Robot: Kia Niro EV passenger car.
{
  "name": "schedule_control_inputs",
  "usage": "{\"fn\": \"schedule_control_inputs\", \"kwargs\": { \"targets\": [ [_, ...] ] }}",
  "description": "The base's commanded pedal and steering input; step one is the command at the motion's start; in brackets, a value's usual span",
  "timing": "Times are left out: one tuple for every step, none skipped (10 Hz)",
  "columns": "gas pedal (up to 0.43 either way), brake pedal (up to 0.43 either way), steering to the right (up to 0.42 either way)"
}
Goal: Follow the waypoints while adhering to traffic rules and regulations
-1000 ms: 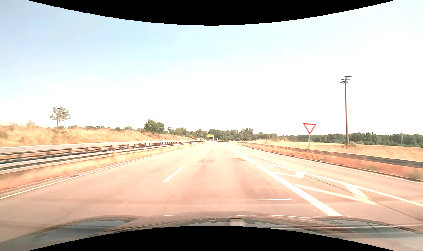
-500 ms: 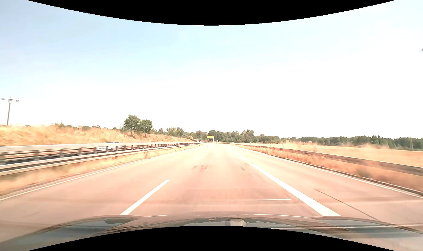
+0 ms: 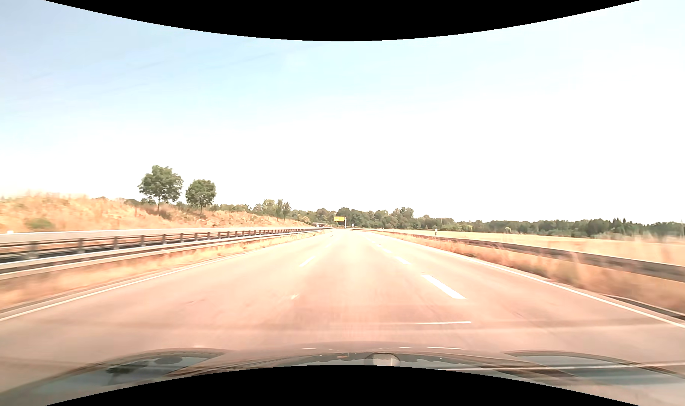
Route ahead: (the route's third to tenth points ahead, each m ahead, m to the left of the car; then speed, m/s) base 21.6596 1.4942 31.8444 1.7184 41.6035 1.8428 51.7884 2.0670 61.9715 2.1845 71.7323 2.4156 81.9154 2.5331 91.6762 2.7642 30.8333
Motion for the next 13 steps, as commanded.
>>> {"fn": "schedule_control_inputs", "kwargs": {
  "targets": [
    [0.287, 0.000, -0.001],
    [0.287, 0.000, -0.001],
    [0.287, 0.000, -0.001],
    [0.287, 0.000, -0.001],
    [0.287, 0.000, -0.001],
    [0.280, 0.000, -0.001],
    [0.280, 0.000, -0.001],
    [0.280, 0.000, -0.001],
    [0.268, 0.000, -0.001],
    [0.248, 0.000, -0.001],
    [0.240, 0.000, -0.001],
    [0.240, 0.000, -0.001],
    [0.240, 0.000, -0.001]
  ]
}}
